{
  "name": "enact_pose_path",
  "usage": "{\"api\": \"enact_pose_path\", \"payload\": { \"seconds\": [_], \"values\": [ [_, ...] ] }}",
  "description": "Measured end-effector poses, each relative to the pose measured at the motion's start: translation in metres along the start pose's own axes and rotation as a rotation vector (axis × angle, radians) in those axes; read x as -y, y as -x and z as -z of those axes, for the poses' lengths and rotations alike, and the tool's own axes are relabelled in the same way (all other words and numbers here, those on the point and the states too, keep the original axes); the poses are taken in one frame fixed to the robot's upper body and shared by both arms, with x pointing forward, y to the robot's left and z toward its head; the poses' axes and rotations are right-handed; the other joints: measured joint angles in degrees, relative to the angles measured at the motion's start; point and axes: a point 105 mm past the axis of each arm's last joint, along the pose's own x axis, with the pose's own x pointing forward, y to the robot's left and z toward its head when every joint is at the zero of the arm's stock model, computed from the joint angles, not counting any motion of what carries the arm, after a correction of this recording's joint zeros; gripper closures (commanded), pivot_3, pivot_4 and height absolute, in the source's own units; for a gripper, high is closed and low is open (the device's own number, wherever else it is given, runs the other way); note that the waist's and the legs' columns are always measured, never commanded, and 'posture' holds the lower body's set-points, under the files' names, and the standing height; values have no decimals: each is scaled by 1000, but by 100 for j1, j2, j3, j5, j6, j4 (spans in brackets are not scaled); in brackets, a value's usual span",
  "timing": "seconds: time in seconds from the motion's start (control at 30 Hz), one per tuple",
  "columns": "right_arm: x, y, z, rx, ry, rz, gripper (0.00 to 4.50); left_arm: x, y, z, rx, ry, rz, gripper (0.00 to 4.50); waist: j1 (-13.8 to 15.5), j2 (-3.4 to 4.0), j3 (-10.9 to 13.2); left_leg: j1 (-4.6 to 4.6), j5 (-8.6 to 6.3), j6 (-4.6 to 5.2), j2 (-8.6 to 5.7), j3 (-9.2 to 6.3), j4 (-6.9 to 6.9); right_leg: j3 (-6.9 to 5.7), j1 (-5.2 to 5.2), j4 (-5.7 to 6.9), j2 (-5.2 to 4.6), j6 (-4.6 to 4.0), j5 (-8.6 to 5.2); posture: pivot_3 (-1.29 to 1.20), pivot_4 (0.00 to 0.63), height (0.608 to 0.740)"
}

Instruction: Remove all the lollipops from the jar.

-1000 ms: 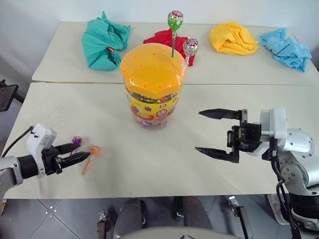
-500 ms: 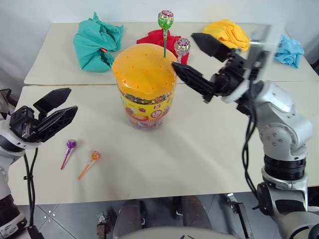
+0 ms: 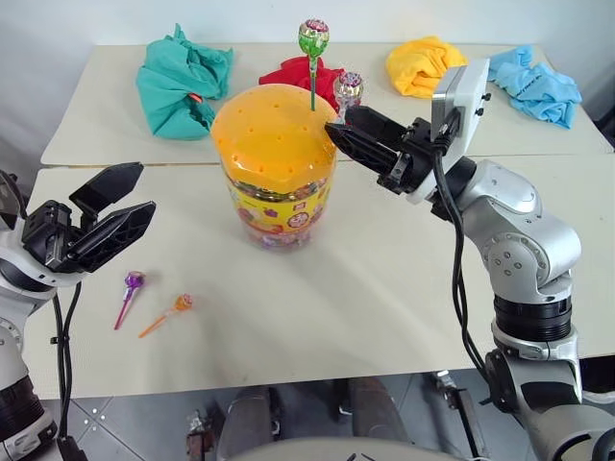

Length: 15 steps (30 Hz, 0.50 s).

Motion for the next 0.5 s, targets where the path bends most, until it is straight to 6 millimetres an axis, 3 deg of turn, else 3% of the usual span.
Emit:
{"api": "enact_pose_path", "payload": {
  "seconds": [0.03,0.17,0.33,0.4,0.5],
  "values": [
    [-2,-1,-1,17,-6,-15,4485,0,0,0,-1,1,-1,227,0,0,0,0,0,0,1,0,0,0,0,-1,1,0,0,0,150,740],
    [-8,2,-15,140,-35,-76,4485,1,1,2,-3,5,6,227,9,0,0,-1,0,0,-1,3,0,-1,2,-1,1,0,0,0,150,740],
    [8,36,-54,320,-52,-46,4485,0,-7,0,-28,1,66,227,28,1,1,-1,-1,1,-6,27,0,0,8,-3,-1,0,0,0,150,740],
    [19,56,-56,251,-19,9,4485,3,-8,4,-73,-1,105,227,41,1,1,-1,-1,1,-6,26,-4,-3,8,-6,-1,0,0,0,150,740],
    [35,110,-32,-100,24,113,4485,7,-4,16,-202,-26,168,227,96,2,1,1,-5,1,-6,42,-18,-2,6,-29,0,2,-2,0,150,740]
  ]
}}
